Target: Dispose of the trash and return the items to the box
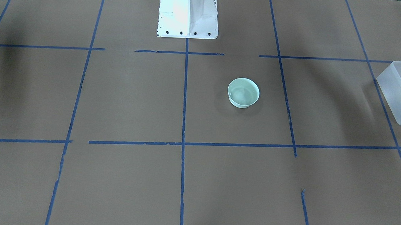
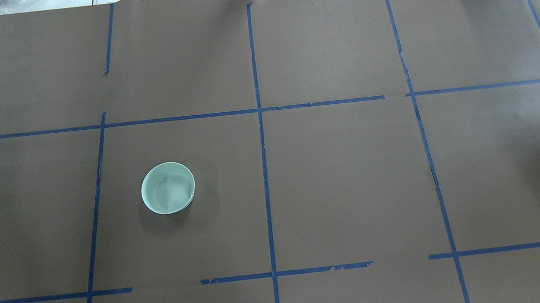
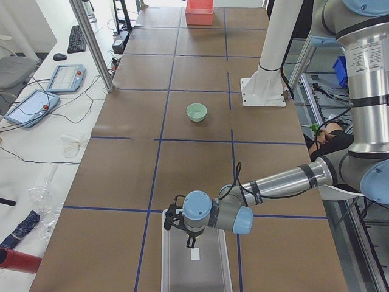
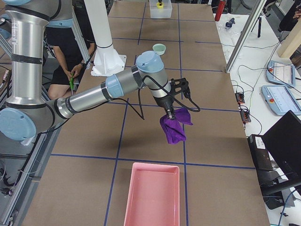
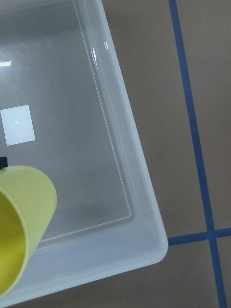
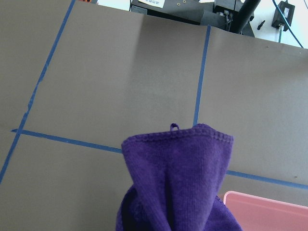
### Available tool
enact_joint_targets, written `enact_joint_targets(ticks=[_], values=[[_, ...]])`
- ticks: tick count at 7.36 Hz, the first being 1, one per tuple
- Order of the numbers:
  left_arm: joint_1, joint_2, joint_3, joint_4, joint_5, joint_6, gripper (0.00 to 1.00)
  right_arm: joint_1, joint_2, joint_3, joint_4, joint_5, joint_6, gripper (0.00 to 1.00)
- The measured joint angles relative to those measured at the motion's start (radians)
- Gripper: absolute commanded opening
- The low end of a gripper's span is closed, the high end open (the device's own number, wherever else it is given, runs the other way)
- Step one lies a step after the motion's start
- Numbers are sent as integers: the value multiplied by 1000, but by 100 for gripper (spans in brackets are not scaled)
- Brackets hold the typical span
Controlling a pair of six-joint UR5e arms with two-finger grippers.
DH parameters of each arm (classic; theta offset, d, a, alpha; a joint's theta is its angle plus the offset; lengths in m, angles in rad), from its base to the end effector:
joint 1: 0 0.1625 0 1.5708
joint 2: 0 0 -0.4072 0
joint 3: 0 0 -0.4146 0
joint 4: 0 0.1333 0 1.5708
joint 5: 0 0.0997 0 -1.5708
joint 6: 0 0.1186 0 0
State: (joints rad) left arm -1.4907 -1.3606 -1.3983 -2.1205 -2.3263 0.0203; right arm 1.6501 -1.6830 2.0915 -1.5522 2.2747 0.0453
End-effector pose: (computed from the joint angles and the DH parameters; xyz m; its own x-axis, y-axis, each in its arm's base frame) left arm -0.0188 -0.4151 0.7841 0.7147 0.1918 -0.6726 -0.0934 0.9792 0.1799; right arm 0.0931 -0.4572 0.4434 0.7771 -0.1656 0.6072 -0.1074 0.9158 0.3871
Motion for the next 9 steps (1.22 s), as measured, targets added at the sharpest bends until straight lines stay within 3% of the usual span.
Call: enact_joint_targets(ticks=[3,5,9], values=[[-1,-2,-40,-46,6,-4,100,34,2,-1,0,-60,-52,0],[-9,6,-199,-22,11,-14,100,40,2,-17,0,-160,-166,0],[46,-7,-436,17,15,-401,100,60,8,-175,13,-268,-399,0]])
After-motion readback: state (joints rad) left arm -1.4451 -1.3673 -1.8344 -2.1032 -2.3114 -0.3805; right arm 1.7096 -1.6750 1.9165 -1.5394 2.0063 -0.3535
